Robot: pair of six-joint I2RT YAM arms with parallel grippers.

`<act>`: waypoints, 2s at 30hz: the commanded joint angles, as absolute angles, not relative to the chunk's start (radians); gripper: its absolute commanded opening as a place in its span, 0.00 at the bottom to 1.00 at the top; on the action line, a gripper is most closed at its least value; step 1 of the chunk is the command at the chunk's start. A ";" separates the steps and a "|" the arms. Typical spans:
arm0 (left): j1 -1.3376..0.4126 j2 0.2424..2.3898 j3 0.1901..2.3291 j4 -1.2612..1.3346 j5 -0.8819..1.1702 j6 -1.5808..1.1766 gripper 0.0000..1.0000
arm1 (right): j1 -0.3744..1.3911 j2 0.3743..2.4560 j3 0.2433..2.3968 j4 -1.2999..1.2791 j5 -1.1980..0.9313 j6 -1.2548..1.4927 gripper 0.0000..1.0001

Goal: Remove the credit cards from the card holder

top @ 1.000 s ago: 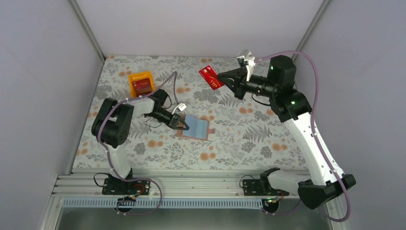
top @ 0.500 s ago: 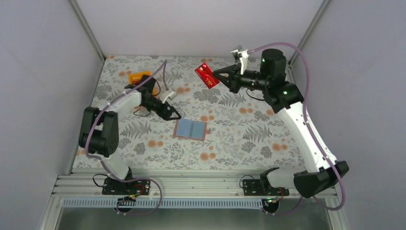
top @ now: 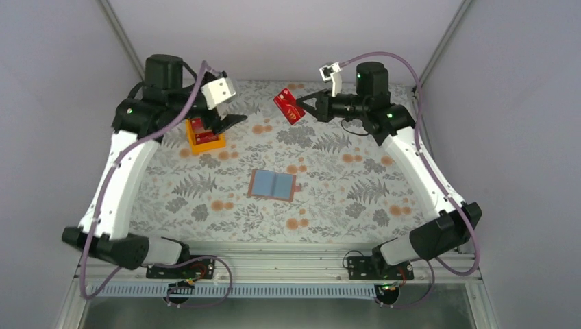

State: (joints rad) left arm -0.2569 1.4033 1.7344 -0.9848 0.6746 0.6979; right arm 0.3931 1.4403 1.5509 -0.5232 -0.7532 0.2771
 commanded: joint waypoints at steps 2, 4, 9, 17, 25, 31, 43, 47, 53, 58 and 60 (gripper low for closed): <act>-0.337 1.277 1.745 -0.799 0.272 0.966 0.89 | 0.400 1.477 1.637 -0.540 -0.810 0.339 0.04; -0.370 1.214 1.702 -0.697 0.222 1.112 0.88 | 0.411 1.483 1.657 -0.543 -0.809 0.346 0.04; -0.429 1.044 1.471 -0.347 0.149 1.683 0.89 | 0.450 1.496 1.691 -0.528 -0.826 0.378 0.04; -0.429 0.851 0.956 0.320 0.609 2.651 0.93 | 0.513 1.520 1.723 -0.500 -0.847 0.418 0.04; -0.429 0.815 0.810 0.257 0.611 2.793 0.94 | 0.601 1.530 1.753 -0.412 -0.885 0.494 0.04; -0.430 0.817 0.817 0.203 0.490 2.753 0.84 | 0.660 1.555 1.756 -0.383 -0.877 0.513 0.04; -0.429 0.806 0.846 0.177 0.425 2.725 0.04 | 0.692 1.610 1.771 -0.383 -0.925 0.505 0.04; -0.430 0.789 0.860 0.089 0.376 2.734 0.02 | 0.688 1.596 1.789 -0.428 -0.872 0.465 0.06; -0.430 0.834 1.001 -0.239 0.027 2.372 0.02 | 0.629 1.507 1.738 -0.512 -0.626 0.415 0.77; -0.420 1.158 1.430 -0.872 -0.279 1.706 0.02 | 0.566 1.419 1.637 -0.536 -0.479 0.391 0.95; -0.376 1.304 1.626 -1.121 -0.249 1.491 0.02 | 0.546 1.400 1.615 -0.544 -0.469 0.382 1.00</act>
State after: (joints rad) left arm -0.4236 1.0805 1.3575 -0.5308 -0.0826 1.8996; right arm 0.5835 1.4506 1.6566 -0.5117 -0.5774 0.4126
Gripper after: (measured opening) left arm 0.025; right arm 0.972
